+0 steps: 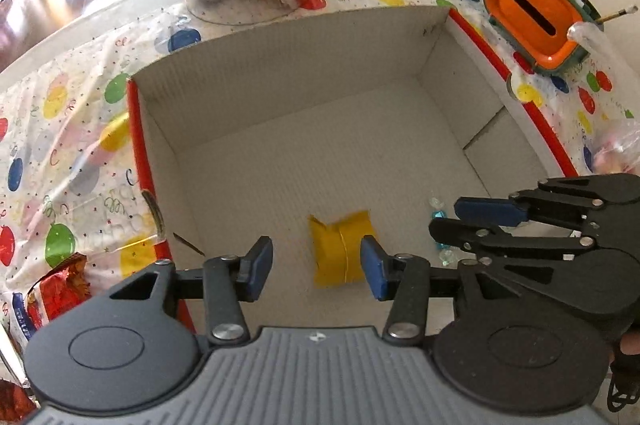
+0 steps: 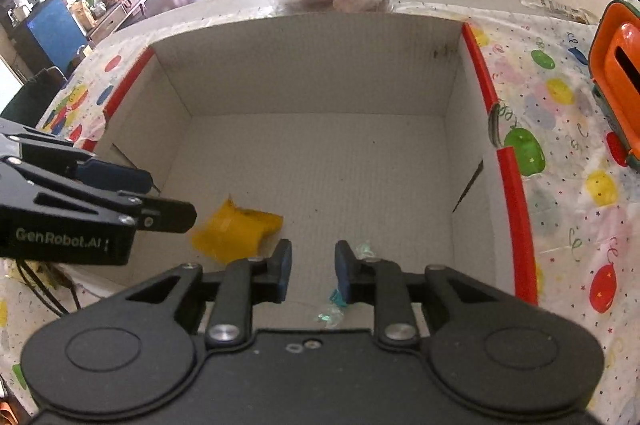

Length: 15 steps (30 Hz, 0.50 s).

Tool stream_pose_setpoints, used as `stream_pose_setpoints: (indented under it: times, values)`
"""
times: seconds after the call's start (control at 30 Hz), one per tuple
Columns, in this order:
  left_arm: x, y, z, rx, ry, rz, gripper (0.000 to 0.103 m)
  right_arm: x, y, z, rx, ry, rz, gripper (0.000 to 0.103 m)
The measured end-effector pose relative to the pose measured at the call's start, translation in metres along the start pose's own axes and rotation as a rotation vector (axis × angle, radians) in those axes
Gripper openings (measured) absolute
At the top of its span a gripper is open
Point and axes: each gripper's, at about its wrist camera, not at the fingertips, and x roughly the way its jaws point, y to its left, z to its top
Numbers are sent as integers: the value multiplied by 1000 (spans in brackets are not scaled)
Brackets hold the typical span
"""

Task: Organize snacks
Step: 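Withdraw both tools from the box back toward the snack pile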

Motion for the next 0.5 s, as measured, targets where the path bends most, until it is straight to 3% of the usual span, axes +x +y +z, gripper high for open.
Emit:
stream_pose_setpoints:
  times: [0.13,0.4,0.5]
  values:
    - [-11,3,-3,-23,-34,-5,58,-11,-1,-3,4,-25,8,27]
    - [-36,11,-15,-74,-109,-1,58,-39,3,-5,4,-89,29,34]
    - [-48,16,-23,-90,-147,-3,62,-49,6,-6,22,-110,53,34]
